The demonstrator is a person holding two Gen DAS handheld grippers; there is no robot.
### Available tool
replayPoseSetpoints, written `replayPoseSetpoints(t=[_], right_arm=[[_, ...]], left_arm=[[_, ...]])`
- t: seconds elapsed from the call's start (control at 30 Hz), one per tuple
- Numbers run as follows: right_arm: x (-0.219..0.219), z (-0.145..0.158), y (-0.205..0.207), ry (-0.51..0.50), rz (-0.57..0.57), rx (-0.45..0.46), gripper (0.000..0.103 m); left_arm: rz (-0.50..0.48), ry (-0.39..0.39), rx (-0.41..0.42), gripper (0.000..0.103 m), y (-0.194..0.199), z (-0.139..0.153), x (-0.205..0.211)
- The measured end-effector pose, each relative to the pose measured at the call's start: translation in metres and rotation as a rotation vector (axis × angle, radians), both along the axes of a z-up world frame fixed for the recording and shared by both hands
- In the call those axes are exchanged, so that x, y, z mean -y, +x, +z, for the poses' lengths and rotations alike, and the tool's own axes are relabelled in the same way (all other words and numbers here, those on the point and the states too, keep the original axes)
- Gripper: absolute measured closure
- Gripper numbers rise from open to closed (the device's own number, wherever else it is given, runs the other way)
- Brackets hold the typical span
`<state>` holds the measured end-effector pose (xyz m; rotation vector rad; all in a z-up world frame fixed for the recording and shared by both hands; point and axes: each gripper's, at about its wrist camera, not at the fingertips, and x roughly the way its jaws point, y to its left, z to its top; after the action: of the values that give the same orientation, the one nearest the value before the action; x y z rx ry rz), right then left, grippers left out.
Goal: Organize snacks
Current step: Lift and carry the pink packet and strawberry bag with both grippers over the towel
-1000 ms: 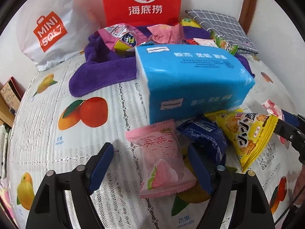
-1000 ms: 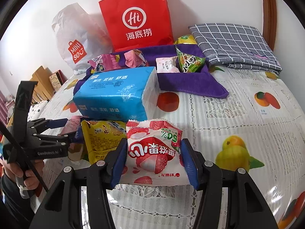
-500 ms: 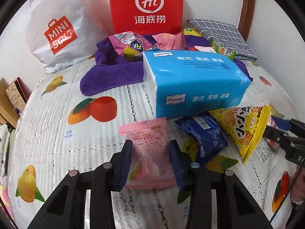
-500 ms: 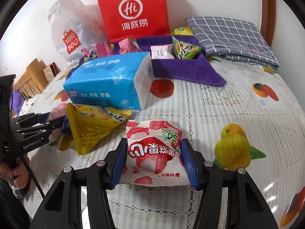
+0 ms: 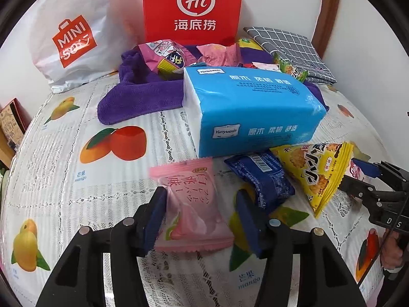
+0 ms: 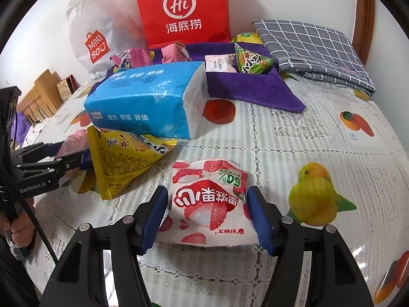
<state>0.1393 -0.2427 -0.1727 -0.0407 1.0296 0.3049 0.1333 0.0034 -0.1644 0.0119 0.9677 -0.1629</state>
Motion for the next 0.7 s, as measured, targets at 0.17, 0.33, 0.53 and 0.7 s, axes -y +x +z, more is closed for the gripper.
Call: replayPoseSetpoints(t=[0.17, 0.33, 0.53, 0.7], right_arm=[[0.001, 0.002, -0.001, -0.022, -0.014, -0.002, 0.045], [0.008, 0.019, -0.005, 0.022, -0.020, 0.009, 0.046], [0.003, 0.057, -0.012, 0.067, -0.024, 0.082, 0.046], [-0.006, 0.084, -0.015, 0.088, -0.016, 0.127, 0.046]], left_arm=[[0.037, -0.008, 0.005, 0.068, 0.000, 0.002, -0.009], [0.042, -0.072, -0.036, 0.070, -0.005, 0.010, -0.021], [0.048, -0.099, -0.008, 0.070, -0.015, 0.033, -0.022], [0.041, -0.106, 0.022, 0.070, -0.020, 0.055, -0.017]])
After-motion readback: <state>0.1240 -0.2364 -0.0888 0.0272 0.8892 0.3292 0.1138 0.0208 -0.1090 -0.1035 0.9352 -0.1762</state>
